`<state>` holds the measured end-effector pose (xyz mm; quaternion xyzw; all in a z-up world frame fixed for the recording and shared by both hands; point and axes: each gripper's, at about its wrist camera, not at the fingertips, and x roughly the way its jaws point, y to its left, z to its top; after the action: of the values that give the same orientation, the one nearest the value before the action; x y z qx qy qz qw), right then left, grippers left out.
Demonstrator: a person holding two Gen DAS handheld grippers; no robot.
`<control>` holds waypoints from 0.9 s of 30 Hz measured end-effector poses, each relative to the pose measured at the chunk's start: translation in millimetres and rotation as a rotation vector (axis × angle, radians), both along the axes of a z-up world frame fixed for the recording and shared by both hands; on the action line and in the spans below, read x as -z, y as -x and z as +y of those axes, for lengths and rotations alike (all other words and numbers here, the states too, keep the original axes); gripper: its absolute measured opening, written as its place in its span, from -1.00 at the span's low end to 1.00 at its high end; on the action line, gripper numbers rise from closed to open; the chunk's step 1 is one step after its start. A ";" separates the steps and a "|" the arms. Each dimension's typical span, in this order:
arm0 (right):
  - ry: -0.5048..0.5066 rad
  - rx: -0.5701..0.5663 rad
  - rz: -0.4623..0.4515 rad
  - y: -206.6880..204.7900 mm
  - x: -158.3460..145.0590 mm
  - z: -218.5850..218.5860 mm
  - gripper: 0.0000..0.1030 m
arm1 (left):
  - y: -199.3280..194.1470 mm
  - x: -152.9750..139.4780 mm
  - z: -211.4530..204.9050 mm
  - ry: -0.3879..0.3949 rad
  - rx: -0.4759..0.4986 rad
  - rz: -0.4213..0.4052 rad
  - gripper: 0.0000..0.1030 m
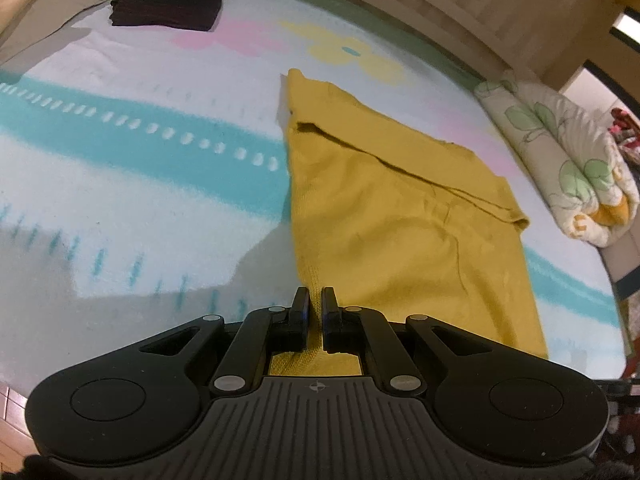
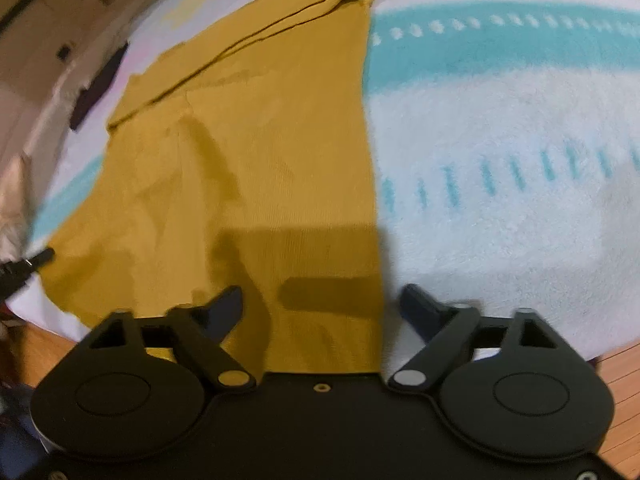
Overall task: Fold small clothes
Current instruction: 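Grasp the sweater hem with the left tool while the right tool grasps the hem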
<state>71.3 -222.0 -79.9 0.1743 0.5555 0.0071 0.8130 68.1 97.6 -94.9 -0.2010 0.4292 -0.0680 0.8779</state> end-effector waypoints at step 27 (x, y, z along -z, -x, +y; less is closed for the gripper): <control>-0.120 0.104 0.020 17.0 -6.0 -38.1 0.02 | 10.5 24.6 21.1 0.058 -0.003 0.175 -0.13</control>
<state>54.3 -260.1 -73.8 0.2515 0.5523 -0.0037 0.7948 57.6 118.6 -119.5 -0.2320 0.5018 -0.0614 0.8310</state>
